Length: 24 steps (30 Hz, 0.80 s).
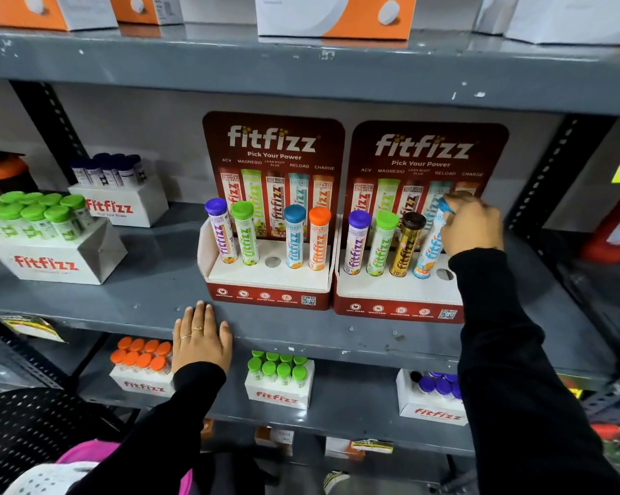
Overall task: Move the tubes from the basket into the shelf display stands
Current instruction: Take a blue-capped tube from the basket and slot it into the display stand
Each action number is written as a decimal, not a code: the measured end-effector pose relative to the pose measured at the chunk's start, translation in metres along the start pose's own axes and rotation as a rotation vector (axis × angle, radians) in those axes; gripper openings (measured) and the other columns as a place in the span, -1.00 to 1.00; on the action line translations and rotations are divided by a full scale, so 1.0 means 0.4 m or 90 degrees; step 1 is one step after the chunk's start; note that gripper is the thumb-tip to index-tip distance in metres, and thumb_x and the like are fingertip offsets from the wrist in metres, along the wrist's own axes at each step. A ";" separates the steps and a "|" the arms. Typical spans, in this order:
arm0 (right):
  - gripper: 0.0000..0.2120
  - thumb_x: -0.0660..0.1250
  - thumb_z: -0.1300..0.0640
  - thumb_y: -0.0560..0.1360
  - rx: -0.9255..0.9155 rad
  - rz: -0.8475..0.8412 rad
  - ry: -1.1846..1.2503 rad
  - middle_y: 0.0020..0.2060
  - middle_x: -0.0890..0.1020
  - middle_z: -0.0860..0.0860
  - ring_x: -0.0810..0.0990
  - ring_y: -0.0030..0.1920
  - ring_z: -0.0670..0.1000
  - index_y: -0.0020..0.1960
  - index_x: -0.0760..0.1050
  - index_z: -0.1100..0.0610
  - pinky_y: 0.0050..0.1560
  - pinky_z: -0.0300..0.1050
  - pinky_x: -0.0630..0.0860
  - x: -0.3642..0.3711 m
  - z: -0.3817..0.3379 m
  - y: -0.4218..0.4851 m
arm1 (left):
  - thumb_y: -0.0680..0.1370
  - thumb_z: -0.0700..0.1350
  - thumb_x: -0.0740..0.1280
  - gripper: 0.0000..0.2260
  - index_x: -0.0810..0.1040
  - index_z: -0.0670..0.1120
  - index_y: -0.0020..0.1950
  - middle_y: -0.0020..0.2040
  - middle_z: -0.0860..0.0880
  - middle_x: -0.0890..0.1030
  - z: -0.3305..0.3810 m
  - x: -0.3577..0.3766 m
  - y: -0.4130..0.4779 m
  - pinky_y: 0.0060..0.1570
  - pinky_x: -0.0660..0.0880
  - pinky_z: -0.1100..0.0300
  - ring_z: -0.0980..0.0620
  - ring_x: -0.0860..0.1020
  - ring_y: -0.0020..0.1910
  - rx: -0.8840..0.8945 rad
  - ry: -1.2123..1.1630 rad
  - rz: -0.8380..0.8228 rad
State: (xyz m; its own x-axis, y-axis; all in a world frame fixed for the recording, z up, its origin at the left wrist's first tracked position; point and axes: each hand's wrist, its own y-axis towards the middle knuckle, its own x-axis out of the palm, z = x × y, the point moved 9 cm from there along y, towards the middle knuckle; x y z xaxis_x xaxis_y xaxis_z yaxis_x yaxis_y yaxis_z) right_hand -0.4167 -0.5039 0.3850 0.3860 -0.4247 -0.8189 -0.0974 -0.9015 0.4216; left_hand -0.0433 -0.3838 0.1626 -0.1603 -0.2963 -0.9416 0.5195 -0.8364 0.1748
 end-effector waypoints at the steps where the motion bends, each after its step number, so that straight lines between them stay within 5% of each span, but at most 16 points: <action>1: -0.62 0.17 0.47 0.49 0.005 -0.006 -0.001 0.23 0.56 0.26 0.52 0.19 0.32 0.25 0.51 0.26 0.27 0.11 0.46 0.001 0.005 0.003 | 0.54 0.07 -0.10 -0.45 0.21 -0.21 0.42 0.47 -0.17 0.22 0.001 -0.002 -0.001 0.46 -0.07 0.01 -0.12 0.11 0.47 0.000 0.001 0.004; 12: -0.65 0.24 0.40 0.52 0.071 -0.117 0.046 0.23 0.52 0.29 0.54 0.16 0.29 0.26 0.50 0.18 0.26 0.04 0.49 0.056 0.042 0.020 | 0.59 -0.04 0.09 -0.56 0.24 -0.23 0.41 0.45 -0.20 0.26 0.005 -0.003 -0.001 0.46 -0.03 -0.03 -0.15 0.14 0.46 -0.001 -0.013 0.009; 19: -0.55 0.26 0.41 0.49 0.073 -0.108 0.068 0.18 0.56 0.27 0.54 0.16 0.29 0.34 0.30 0.20 0.18 0.07 0.52 0.047 0.044 0.010 | 0.60 -0.02 0.05 -0.55 0.20 -0.21 0.43 0.47 -0.17 0.23 0.006 -0.004 -0.001 0.47 -0.04 -0.01 -0.12 0.11 0.47 0.006 0.002 -0.004; 24: -0.45 0.22 0.54 0.41 -0.021 0.068 0.104 0.26 0.48 0.29 0.43 0.28 0.30 0.36 0.36 0.24 0.28 0.18 0.45 -0.021 -0.086 -0.044 | 0.49 0.09 -0.10 -0.39 0.31 -0.29 0.35 0.39 -0.26 0.35 0.000 -0.007 0.002 0.42 0.07 -0.09 -0.22 0.23 0.41 0.019 -0.016 0.008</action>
State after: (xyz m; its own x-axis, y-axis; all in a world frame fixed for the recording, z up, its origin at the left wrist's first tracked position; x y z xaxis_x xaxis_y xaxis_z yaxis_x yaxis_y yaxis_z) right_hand -0.3866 -0.4815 0.3980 0.5194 -0.4957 -0.6961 -0.1170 -0.8482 0.5166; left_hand -0.0424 -0.3836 0.1654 -0.1748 -0.3176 -0.9320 0.4966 -0.8458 0.1951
